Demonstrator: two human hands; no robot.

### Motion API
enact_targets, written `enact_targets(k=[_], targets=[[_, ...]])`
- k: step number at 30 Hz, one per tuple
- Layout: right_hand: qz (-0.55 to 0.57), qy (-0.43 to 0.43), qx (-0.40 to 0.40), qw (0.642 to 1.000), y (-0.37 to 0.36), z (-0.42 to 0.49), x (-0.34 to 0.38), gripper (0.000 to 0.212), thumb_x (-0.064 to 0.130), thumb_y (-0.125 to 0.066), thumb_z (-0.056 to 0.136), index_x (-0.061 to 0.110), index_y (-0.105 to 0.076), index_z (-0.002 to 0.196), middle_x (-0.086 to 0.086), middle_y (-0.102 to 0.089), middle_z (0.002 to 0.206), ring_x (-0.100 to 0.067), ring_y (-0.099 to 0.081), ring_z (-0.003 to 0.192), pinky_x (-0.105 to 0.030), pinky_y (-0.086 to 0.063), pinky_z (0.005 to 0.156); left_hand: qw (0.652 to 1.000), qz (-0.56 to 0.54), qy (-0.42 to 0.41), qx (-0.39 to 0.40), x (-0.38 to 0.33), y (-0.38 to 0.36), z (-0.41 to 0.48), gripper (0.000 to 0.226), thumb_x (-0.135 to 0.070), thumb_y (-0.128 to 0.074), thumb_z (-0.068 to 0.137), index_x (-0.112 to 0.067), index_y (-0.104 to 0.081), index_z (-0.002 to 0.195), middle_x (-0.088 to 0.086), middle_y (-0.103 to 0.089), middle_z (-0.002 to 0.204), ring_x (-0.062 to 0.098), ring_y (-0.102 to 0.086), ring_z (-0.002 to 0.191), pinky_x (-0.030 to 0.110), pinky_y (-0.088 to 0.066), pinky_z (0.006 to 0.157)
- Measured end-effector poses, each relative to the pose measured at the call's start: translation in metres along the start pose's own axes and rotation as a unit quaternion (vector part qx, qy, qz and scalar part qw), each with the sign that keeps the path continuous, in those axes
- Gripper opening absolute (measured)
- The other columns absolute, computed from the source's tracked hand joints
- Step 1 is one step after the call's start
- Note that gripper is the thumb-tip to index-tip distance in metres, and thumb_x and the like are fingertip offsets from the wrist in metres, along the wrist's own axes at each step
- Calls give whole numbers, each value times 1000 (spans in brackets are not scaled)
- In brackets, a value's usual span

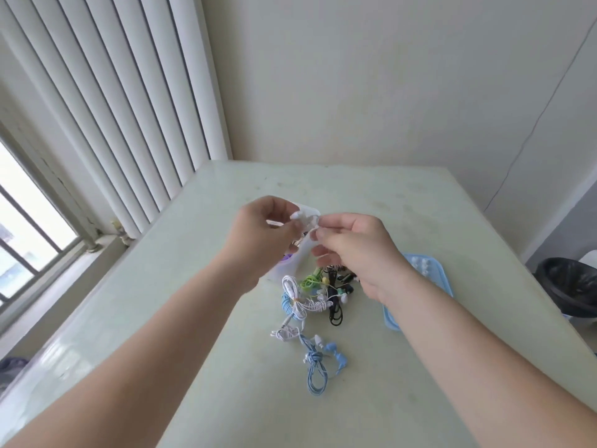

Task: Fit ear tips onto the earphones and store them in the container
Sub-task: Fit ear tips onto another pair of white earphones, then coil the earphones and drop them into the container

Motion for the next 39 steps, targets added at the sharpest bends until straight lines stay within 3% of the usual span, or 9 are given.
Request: enact_targets(k=[4, 10, 14, 19, 23, 25, 31, 34, 39], targets=[[-50, -4, -6, 999, -14, 18, 2, 22, 4, -62, 96, 12, -68, 115, -10, -75, 100, -18, -69, 70, -34, -59, 61, 980, 179, -59, -70, 8, 30, 54, 4, -21, -72, 94, -20, -69, 92, -2, -73, 92, 25, -72, 83, 40, -60, 72], [-73, -1, 30, 997, -16, 14, -3, 7, 11, -67, 96, 12, -74, 95, -12, -78, 90, -19, -71, 68, -39, -59, 65, 825, 563, -35, 29, 33, 2, 75, 23, -5, -60, 85, -15, -69, 104, 10, -66, 101, 35, -66, 86, 34, -51, 66], [-99, -1, 28, 995, -2, 5, -6, 7, 11, -68, 96, 13, -74, 92, -16, -77, 93, -18, -69, 67, -37, -57, 64, 801, 595, -36, 54, 24, -5, 67, 10, 0, -55, 81, -7, -54, 74, 14, -59, 81, 26, -51, 60, 29, -40, 52], [-228, -19, 104, 968, 8, -28, -24, 9, 16, -77, 89, 8, -75, 93, -14, -77, 85, -16, -67, 64, -34, -54, 57, 851, 492, -177, 53, -16, -19, 14, 19, -14, -60, 94, -17, -74, 105, 2, -67, 102, 28, -64, 93, 35, -54, 78], [-329, -55, 178, 926, 12, -58, -45, 13, 18, -74, 89, 6, -74, 94, -15, -74, 85, -17, -66, 66, -34, -54, 59, 827, 420, -215, 305, -10, -68, -75, 21, -14, -66, 93, -29, -77, 104, -17, -66, 93, 6, -65, 87, 22, -52, 78], [-367, -72, 203, 905, 12, -69, -57, 9, 16, -70, 89, 9, -74, 94, -15, -72, 84, -18, -65, 66, -36, -56, 60, 801, 438, -209, 351, 11, -81, -95, 16, -18, -68, 93, -27, -75, 104, -16, -66, 97, 7, -63, 88, 23, -49, 77], [-364, -85, 148, 916, 37, -95, -77, 19, 11, -60, 95, 22, -72, 105, -9, -74, 91, -17, -68, 68, -36, -62, 68, 776, 464, -217, 368, 32, -85, -109, 46, -2, -60, 81, -33, -72, 113, -18, -59, 104, 10, -56, 100, 30, -51, 86], [-321, -68, 128, 936, 43, -106, -79, 15, 15, -67, 95, 22, -73, 106, -1, -72, 90, -14, -69, 73, -33, -60, 68, 749, 485, -261, 368, 40, -83, -117, 35, -8, -72, 83, -30, -74, 110, -11, -61, 109, 15, -53, 105, 35, -49, 89], [-271, -25, 144, 951, 39, -116, -74, 66, 18, -88, 74, 35, -62, 132, 17, -65, 127, 4, -63, 109, -29, -56, 92, 813, 411, -295, 288, 6, -76, -113, 5, -22, -75, 85, -24, -71, 87, -16, -63, 90, 4, -53, 84, 24, -46, 73]])
Point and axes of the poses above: each hand's wrist, its own z-axis towards the middle knuckle, its own y-axis out of the back of the hand, x = y × z, the point moved 9 cm from there along z, towards the middle knuckle
